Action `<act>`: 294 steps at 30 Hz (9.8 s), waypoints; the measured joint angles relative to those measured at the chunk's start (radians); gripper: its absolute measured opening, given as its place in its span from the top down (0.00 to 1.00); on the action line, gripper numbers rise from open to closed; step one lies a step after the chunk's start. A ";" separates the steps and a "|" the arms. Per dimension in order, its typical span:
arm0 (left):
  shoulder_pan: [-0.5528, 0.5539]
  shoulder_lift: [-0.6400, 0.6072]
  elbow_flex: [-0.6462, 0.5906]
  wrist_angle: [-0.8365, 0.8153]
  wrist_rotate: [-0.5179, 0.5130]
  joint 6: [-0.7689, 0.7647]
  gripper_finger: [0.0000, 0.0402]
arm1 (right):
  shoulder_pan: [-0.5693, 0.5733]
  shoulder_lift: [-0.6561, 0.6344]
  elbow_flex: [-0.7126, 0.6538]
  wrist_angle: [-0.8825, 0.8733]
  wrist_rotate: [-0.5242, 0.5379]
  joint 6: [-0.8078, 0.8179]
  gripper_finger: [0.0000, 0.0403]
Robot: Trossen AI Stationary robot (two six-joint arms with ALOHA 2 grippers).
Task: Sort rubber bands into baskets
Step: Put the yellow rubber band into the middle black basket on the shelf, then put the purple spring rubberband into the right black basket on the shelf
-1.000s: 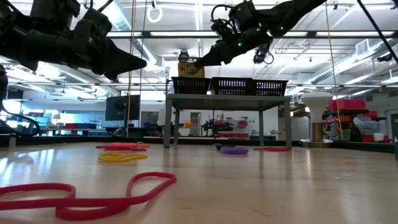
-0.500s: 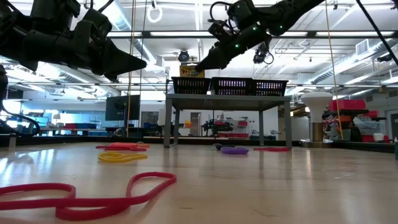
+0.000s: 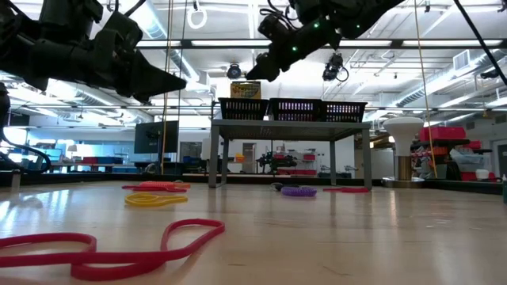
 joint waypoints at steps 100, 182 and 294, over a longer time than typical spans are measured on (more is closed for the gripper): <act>0.209 0.539 1.196 -0.913 -0.094 0.014 0.99 | 0.908 0.029 -0.643 0.403 0.386 0.772 0.98; -0.323 0.342 0.211 -0.297 -0.240 -0.232 0.96 | 0.677 0.027 -0.645 0.160 0.384 1.311 0.84; -0.241 0.401 0.187 -0.073 -0.236 -0.240 0.96 | 0.407 -0.534 -0.373 -0.467 0.332 0.752 0.97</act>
